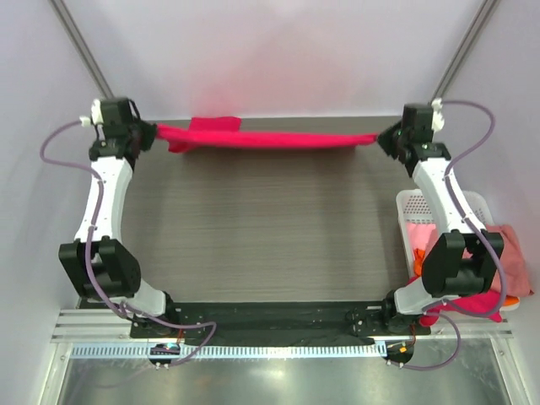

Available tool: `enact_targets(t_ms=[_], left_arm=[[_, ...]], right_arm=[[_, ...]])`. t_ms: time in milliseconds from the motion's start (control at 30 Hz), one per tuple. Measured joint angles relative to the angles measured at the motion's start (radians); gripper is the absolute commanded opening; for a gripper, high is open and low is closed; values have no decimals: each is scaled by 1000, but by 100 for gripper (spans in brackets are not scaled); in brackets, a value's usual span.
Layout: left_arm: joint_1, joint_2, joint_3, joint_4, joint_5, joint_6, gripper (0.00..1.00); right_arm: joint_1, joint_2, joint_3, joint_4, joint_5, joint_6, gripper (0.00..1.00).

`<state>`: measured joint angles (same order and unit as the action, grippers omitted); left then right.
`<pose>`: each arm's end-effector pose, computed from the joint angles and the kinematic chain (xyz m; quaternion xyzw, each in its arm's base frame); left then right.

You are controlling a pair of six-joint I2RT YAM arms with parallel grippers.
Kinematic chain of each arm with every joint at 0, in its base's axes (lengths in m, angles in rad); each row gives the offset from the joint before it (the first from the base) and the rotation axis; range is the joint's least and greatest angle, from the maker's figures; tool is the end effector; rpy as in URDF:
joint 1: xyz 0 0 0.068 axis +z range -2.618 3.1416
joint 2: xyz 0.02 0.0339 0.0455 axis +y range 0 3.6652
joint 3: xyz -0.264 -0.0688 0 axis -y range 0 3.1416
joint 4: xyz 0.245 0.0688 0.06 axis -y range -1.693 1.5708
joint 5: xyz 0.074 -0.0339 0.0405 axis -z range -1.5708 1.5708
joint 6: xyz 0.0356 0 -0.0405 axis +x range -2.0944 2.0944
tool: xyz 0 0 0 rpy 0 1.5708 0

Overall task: Fold and stack the t-shirts
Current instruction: Fold the tshirt

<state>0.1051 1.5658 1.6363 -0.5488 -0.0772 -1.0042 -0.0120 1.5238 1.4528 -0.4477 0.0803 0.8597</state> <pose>0.3538 0.0401 0.4042 -0.4667 0.7153 -0.1959 0.4819 0.3513 -0.0071 0.3654 0.3831 0.7748 0.1747 0.4716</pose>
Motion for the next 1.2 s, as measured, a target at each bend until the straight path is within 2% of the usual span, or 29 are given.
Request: enact_targets(t_ms=[100,267,567,633,667,700,733,767,800,867,933,1033,1200], left_arm=[[0,-97,-277,72,-2,-14,0],[0,-303,-656,146,-18,-38,0],[0,-640,-1128,233,-51,-121,0],[1,-700,-1215,232,-61,-138,1],[1,-726,-1246,233,-62,-141,6],[1,-760,-1276,229,-64,-144,12],[1,-792,-1296,226,-66,-144,20],[1,-830,-1313,222,-66,-140,51],[2,-874,-1325,213,-65,-129,63],[2,-959,-1332,202,-59,-117,86],[2,-1055,-1332,199,-57,-99,97],[2,-1147,-1321,182,-62,-75,100],[2,-1125,-1213,142,-64,-13,100]], right_arm=[[-5,-45,-210,45,-14,0,1],[-6,-200,-529,121,-21,0,1],[-10,-604,-963,217,18,43,1],[-10,-713,-1058,217,25,63,7],[-10,-764,-1098,214,29,72,13],[-10,-821,-1139,214,30,84,28],[-11,-871,-1172,212,31,93,34],[-11,-930,-1204,214,24,93,40],[-8,-996,-1225,215,18,95,50],[-11,-1103,-1250,214,13,92,56],[-11,-1174,-1251,209,14,76,57],[-12,-1174,-1236,196,14,31,55],[-12,-932,-1095,178,-2,-83,51]])
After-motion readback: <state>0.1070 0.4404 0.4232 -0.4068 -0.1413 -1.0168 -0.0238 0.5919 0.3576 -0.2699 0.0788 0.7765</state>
